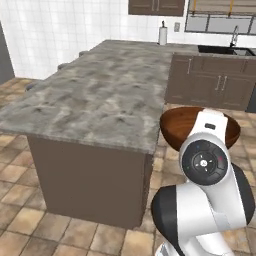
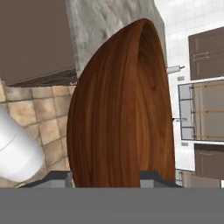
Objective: Pick up the bowls from the cabinet and place each bowl in front of a stool on the dining counter.
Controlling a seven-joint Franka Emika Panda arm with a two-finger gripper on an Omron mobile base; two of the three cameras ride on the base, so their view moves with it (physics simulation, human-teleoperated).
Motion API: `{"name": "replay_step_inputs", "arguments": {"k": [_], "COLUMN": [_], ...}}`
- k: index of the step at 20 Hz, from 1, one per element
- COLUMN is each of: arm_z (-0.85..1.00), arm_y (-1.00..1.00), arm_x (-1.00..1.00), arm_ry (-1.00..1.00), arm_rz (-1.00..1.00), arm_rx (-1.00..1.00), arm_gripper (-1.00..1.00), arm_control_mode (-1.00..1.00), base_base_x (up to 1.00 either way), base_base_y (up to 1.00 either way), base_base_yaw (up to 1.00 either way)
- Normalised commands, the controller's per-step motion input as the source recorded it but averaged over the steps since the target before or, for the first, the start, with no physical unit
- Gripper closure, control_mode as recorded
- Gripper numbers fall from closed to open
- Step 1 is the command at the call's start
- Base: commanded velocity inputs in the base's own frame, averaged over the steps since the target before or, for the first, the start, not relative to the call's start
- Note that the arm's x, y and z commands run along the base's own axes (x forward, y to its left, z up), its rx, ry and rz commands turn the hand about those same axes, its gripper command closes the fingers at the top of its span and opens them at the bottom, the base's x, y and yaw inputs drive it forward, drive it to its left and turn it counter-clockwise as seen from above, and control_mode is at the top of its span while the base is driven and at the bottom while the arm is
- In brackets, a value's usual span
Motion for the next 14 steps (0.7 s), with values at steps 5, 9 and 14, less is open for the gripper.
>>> {"name": "replay_step_inputs", "arguments": {"k": [5,9,14], "arm_z": [0.00,0.00,0.00], "arm_y": [0.00,0.00,0.00], "arm_x": [0.00,0.00,0.00], "arm_ry": [0.00,0.00,0.00], "arm_rz": [0.00,0.00,0.00], "arm_rx": [0.00,0.00,0.00], "arm_gripper": [1.00,1.00,1.00], "arm_control_mode": [1.00,1.00,1.00], "base_base_x": [0.00,0.00,0.01], "base_base_y": [1.00,1.00,1.00], "base_base_yaw": [-0.25,-0.17,-0.19]}}
